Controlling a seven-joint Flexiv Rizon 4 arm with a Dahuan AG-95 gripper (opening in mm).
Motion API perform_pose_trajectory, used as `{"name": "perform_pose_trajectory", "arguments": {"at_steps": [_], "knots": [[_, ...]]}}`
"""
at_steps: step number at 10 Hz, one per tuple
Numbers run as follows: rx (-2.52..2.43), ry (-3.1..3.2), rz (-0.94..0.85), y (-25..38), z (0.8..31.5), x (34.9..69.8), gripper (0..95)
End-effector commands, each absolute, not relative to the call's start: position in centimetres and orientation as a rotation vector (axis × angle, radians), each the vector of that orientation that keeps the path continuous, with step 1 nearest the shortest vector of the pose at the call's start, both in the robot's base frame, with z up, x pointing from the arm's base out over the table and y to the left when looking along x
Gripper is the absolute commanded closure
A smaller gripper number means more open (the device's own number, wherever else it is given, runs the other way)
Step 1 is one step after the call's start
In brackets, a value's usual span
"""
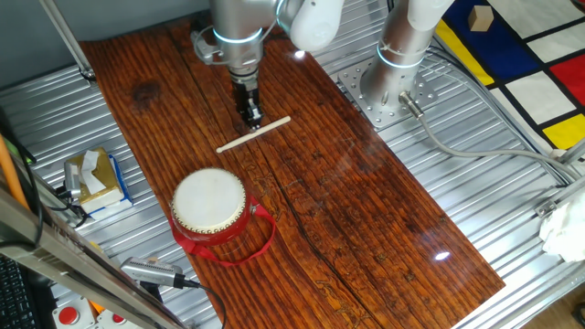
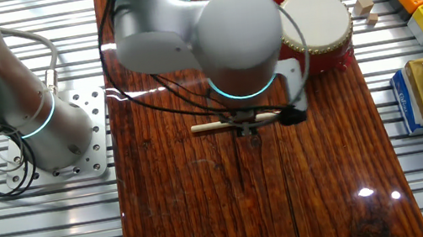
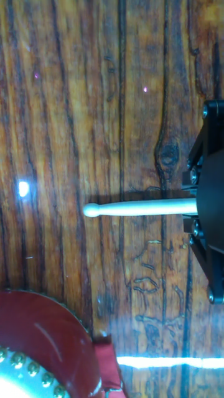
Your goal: Play the drum
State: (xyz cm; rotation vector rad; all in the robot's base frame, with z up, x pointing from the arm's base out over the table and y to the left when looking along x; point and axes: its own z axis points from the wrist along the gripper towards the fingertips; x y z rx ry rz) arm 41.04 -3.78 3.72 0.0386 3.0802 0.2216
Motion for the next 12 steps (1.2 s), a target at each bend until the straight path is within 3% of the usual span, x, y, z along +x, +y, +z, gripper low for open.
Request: {"name": "perform_pose_trajectory", "arguments": {"at_steps": [1,12], "knots": [[0.044,3.078,0.228,-3.4,3.6,40.1,76.0],[-0.017,3.077,0.219,-3.5,1.5,38.5,76.0]]}}
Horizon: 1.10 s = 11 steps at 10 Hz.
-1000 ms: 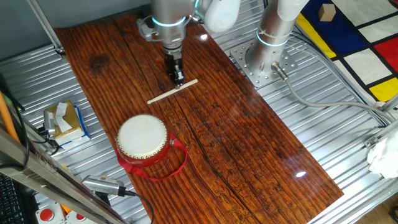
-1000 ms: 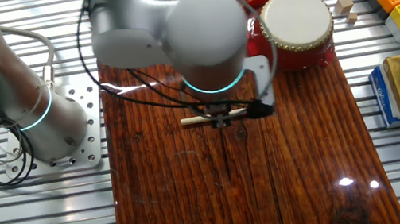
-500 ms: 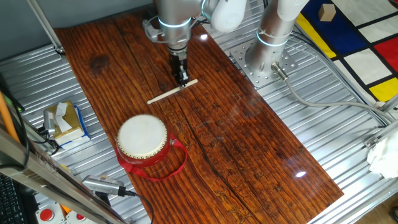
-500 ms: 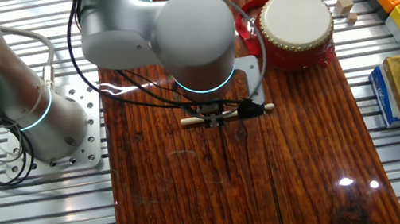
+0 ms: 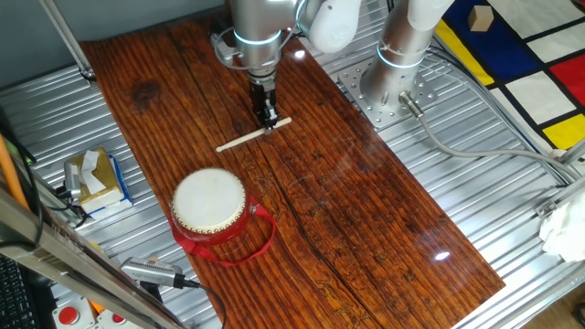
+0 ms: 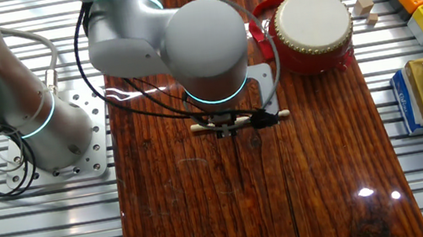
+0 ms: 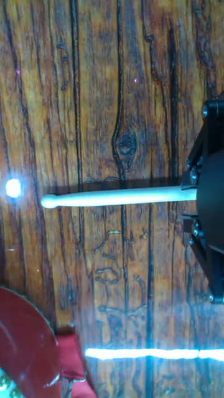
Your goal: Play the drum
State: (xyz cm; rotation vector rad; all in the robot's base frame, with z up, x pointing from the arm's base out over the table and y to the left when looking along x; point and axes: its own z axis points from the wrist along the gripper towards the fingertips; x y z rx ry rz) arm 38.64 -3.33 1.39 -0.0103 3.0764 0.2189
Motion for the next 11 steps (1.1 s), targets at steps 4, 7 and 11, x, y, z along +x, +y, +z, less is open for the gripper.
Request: {"name": "perform_pose_trajectory", "arguments": {"at_steps": [4,7,11], "knots": [[-0.005,3.073,0.205,-3.43,0.85,38.42,95.0],[-0.006,3.082,0.207,-3.44,0.71,38.4,95.0],[-0.031,3.09,0.172,-3.51,1.11,38.4,95.0]]}}
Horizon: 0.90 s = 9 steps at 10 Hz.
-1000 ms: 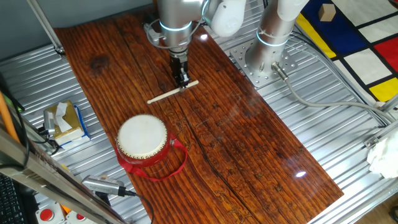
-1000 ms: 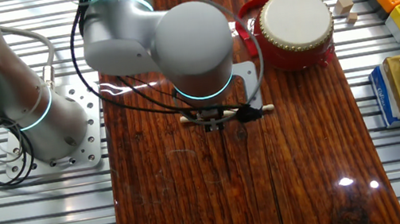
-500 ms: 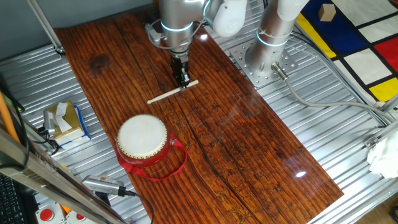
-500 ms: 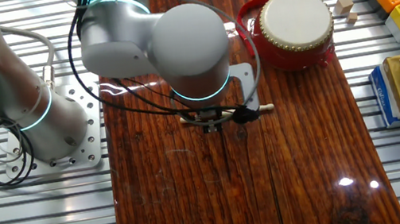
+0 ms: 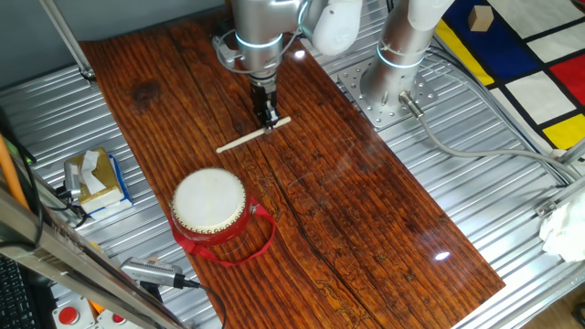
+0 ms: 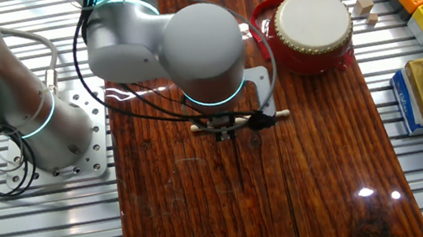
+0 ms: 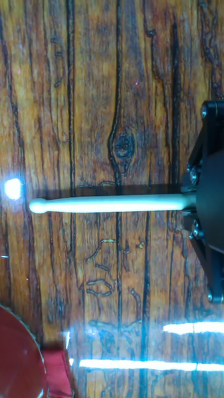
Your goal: Play the drum
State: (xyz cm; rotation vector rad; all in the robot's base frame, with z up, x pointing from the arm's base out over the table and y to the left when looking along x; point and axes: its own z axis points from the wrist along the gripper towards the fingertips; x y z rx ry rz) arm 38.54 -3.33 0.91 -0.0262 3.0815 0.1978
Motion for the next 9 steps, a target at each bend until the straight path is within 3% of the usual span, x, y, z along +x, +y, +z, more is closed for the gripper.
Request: {"name": "perform_pose_trajectory", "arguments": {"at_steps": [1,9], "knots": [[-0.036,3.091,0.171,-3.5,1.7,38.4,95.0],[-0.054,3.132,0.172,-2.8,5.0,39.1,95.0]]}}
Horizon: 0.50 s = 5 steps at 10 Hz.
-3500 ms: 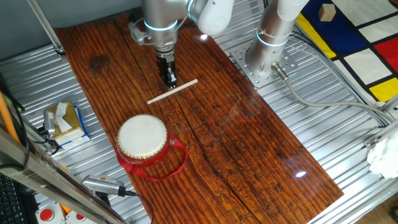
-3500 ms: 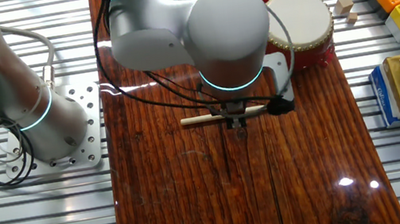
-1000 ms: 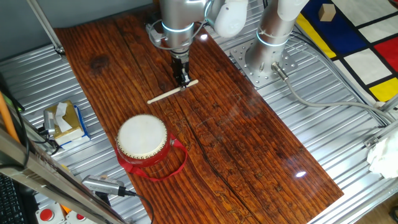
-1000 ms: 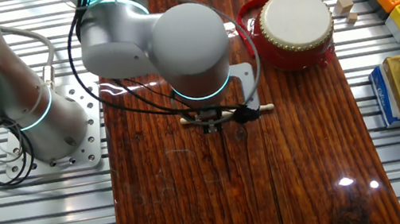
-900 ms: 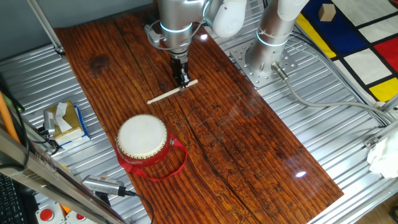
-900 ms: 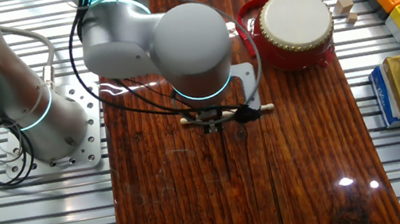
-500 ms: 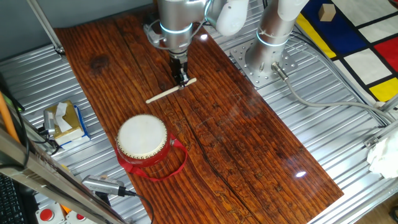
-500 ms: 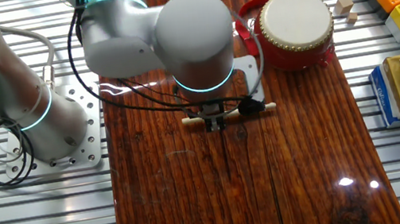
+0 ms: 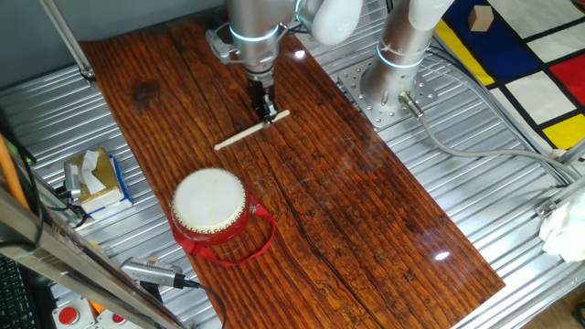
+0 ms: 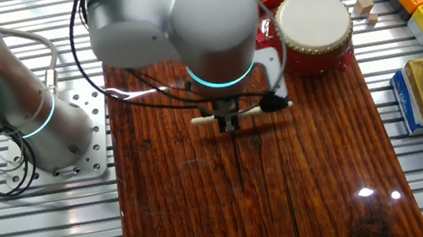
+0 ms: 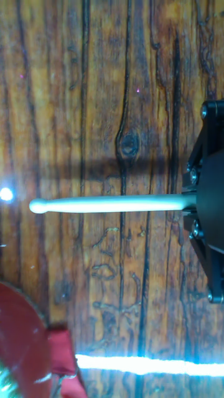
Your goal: Play the drum
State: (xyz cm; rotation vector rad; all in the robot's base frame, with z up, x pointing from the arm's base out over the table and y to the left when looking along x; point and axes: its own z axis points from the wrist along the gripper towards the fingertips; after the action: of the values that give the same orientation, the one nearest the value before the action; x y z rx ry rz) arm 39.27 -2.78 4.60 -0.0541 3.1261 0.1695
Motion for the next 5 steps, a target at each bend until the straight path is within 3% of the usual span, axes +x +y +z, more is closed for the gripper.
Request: {"name": "perform_pose_trajectory", "arguments": {"at_steps": [1,5], "knots": [[-0.055,3.139,0.174,-2.6,5.3,39.2,95.0],[-0.069,3.17,0.17,-2.5,7.1,39.5,95.0]]}}
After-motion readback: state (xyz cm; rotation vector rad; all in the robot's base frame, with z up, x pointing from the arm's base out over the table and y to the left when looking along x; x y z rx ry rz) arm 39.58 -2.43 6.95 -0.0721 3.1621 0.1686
